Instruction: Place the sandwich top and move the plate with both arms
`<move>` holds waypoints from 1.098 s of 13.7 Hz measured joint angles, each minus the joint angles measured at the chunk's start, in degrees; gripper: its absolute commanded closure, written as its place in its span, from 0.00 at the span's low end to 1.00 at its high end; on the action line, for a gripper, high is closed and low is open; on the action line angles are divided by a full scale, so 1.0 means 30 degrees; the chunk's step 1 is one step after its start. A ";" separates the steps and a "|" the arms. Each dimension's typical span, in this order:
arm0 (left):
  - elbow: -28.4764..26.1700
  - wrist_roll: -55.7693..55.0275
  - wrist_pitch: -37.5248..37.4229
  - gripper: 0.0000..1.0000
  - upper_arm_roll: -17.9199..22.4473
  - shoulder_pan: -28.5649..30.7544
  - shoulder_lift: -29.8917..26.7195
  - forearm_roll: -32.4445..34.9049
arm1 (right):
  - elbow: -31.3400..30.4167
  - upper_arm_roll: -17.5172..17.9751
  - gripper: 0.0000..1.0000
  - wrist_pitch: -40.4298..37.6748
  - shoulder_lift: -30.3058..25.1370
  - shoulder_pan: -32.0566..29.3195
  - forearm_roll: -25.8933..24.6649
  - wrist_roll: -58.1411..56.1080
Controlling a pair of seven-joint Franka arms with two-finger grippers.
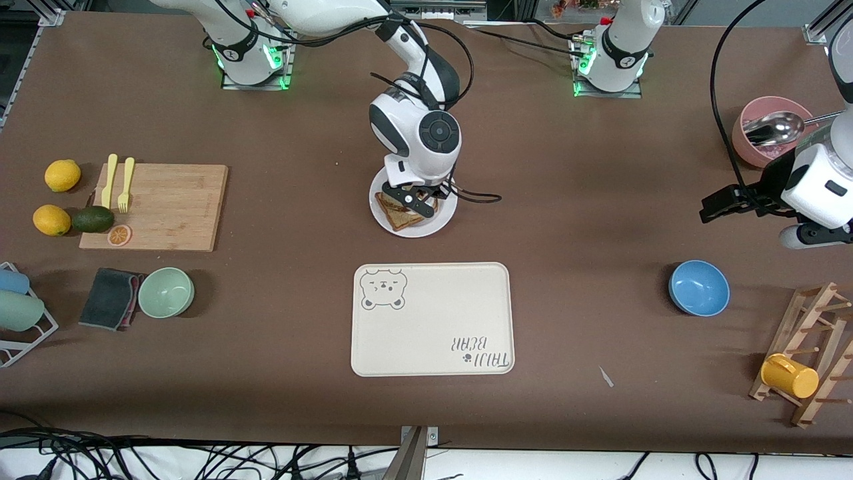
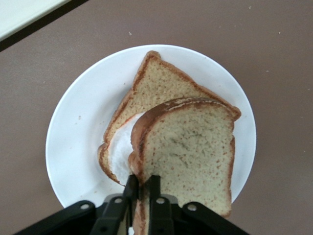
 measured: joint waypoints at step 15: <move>0.0010 0.0000 -0.0002 0.00 0.0023 0.0000 -0.0001 0.0000 | 0.1131 -0.4349 0.00 -0.3321 -0.3377 -0.1792 0.0288 -1.1383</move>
